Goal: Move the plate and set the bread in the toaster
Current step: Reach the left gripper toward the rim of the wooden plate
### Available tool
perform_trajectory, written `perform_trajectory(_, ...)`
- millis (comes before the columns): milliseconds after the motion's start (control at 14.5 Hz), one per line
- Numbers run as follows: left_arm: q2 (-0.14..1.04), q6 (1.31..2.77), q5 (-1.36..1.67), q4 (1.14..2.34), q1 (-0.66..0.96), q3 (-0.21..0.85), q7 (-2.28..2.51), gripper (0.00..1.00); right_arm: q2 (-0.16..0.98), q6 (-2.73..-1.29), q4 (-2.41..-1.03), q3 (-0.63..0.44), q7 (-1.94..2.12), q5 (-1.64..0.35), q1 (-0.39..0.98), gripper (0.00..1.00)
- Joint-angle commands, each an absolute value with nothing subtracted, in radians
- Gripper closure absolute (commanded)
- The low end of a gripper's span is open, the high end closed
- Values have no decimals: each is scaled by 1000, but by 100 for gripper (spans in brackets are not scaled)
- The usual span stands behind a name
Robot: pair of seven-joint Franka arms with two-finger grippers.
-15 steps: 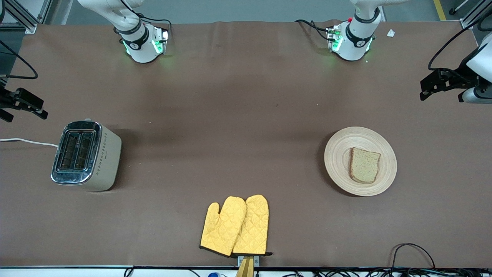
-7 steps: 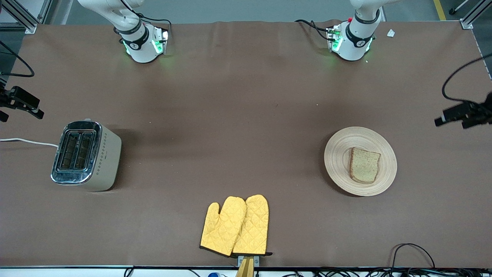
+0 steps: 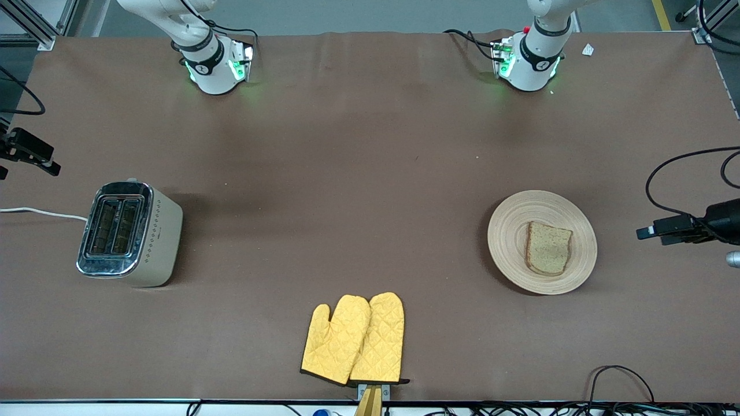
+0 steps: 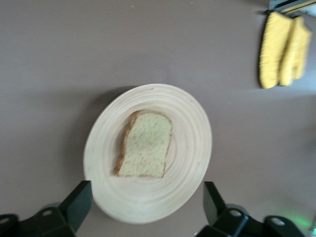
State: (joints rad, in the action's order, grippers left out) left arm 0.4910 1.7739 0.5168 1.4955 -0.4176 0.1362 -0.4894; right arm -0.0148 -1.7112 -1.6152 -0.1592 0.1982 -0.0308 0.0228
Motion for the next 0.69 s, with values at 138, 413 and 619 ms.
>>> perform_trajectory(138, 710, 1796, 710, 1465, -505, 143, -771, 13, -28, -1715, -1617, -156, 207, -5, 2, 0)
perform_trajectory(413, 811, 1798, 772, 1463, -529, 143, -879, 25, -28, -1718, -1606, -155, 207, -5, 2, 0)
perform_trajectory(619, 847, 1798, 773, 1462, -531, 143, -905, 33, -28, -1718, -1598, -156, 207, -3, 0, 0)
